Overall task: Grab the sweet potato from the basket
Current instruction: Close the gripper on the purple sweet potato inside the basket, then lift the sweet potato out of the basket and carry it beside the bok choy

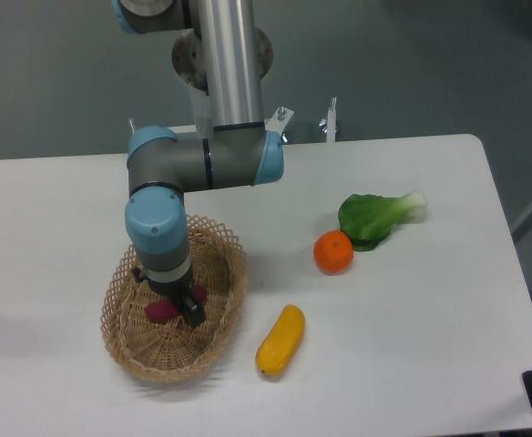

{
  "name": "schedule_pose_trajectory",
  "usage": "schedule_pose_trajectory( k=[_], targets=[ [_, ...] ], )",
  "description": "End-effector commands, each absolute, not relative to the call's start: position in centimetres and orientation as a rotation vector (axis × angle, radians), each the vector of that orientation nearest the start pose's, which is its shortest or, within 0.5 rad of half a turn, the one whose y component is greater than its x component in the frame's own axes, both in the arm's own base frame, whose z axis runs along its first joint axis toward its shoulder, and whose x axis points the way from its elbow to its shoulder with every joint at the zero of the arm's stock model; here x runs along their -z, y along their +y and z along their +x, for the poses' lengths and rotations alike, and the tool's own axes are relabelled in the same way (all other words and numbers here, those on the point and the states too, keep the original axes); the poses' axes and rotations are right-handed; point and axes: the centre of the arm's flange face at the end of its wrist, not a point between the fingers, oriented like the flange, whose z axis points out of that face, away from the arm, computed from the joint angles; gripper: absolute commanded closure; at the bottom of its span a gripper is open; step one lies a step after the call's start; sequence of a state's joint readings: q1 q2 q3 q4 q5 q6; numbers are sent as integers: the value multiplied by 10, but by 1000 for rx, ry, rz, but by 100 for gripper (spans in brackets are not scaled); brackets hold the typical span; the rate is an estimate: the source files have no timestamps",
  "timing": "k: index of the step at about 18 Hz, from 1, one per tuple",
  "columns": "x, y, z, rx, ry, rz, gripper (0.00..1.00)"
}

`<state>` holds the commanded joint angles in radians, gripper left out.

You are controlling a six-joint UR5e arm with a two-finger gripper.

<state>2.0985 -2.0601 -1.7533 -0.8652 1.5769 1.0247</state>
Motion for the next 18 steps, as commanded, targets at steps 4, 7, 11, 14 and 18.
schedule_pose_trajectory(
  k=[4, 7, 11, 14, 18],
  targets=[
    [-204, 593, -192, -57, 771, -3020, 59],
    [-212, 592, -193, -75, 764, -3014, 79],
    [-235, 595, -198, -112, 766, -2985, 79],
    [-271, 590, -225, -169, 708, -2963, 79],
    [-318, 578, -276, -222, 634, -2952, 79]
  ],
)
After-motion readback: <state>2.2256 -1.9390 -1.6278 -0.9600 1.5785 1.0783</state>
